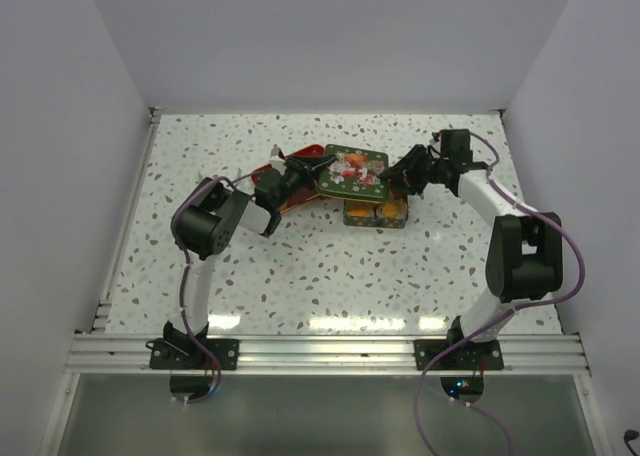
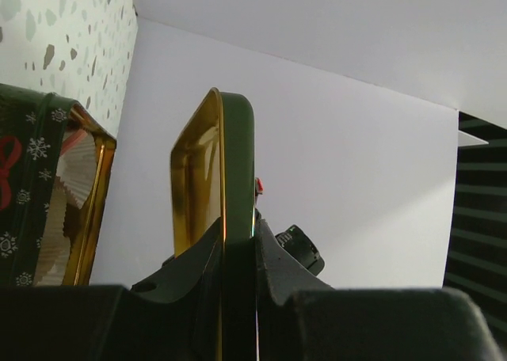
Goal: Pack the cookies
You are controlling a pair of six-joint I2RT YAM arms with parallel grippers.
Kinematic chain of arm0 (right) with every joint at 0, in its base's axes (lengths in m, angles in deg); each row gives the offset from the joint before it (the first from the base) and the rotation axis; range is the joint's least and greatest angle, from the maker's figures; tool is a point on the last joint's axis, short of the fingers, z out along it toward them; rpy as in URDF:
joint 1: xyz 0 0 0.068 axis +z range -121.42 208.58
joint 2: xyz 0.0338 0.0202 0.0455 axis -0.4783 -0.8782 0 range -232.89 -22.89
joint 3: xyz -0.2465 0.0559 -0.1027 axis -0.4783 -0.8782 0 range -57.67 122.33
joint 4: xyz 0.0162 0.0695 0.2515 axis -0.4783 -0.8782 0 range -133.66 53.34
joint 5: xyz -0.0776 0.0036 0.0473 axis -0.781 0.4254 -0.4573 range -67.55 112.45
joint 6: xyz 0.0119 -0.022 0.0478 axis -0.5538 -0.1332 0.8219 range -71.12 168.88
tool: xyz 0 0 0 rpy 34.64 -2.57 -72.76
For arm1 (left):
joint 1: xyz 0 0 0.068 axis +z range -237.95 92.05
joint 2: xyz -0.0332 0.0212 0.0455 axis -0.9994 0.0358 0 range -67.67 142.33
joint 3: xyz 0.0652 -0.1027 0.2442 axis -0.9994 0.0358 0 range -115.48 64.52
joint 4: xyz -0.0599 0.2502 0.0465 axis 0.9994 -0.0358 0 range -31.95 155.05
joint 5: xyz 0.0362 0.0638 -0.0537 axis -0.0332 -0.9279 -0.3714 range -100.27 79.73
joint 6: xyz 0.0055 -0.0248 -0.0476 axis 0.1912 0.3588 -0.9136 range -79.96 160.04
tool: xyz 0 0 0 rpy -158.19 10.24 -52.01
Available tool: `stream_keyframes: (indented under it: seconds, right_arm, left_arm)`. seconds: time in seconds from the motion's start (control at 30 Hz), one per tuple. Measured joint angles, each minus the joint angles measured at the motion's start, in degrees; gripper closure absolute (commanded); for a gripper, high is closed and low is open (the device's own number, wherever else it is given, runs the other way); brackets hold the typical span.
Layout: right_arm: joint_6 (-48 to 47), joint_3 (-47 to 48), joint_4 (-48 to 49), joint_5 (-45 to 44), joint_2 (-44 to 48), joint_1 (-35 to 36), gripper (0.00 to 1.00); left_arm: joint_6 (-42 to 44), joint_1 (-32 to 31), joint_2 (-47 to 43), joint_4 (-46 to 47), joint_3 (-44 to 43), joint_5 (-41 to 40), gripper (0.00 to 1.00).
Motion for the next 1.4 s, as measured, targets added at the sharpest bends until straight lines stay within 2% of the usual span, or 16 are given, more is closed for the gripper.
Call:
stream_keyframes:
  seconds: [0.03,0.23,0.37,0.4,0.6,0.73,1.1,1.4]
  right_arm:
    - [0.6,0.0,1.1,0.5,0.0,-0.2,0.74]
    - [3.8,0.0,6.7,2.8,0.0,-1.5,0.91]
    - [4.0,-0.4,7.6,3.8,0.0,-2.0,0.98]
    - [4.1,-0.7,7.9,4.0,0.0,-2.3,1.0]
    - [5.9,-3.5,11.8,6.4,0.0,-3.7,1.0]
    - [7.1,-4.1,14.5,6.2,0.3,-4.3,1.0]
    - [7.5,-5.4,17.4,6.7,4.0,-4.9,1.0]
    - [7.2,-9.9,16.7,8.8,7.0,-8.9,1.0]
  left_arm:
    - [-0.2,0.2,0.0,-0.1,0.1,-0.5,1.0]
    - [-1.8,0.5,0.0,-1.0,0.2,-1.9,0.99]
    - [-2.2,0.5,0.0,-0.9,0.2,-1.0,0.92]
    - [-2.2,0.5,0.0,-0.9,0.2,-0.5,0.87]
    - [-0.7,0.1,0.9,-1.0,-1.3,5.1,0.65]
    - [0.6,-1.3,1.0,-0.5,-1.4,10.1,0.59]
    - [8.6,-2.0,0.7,-1.8,-3.5,18.8,0.56]
    - [17.0,-2.3,-2.0,-12.6,-4.6,22.5,0.56]
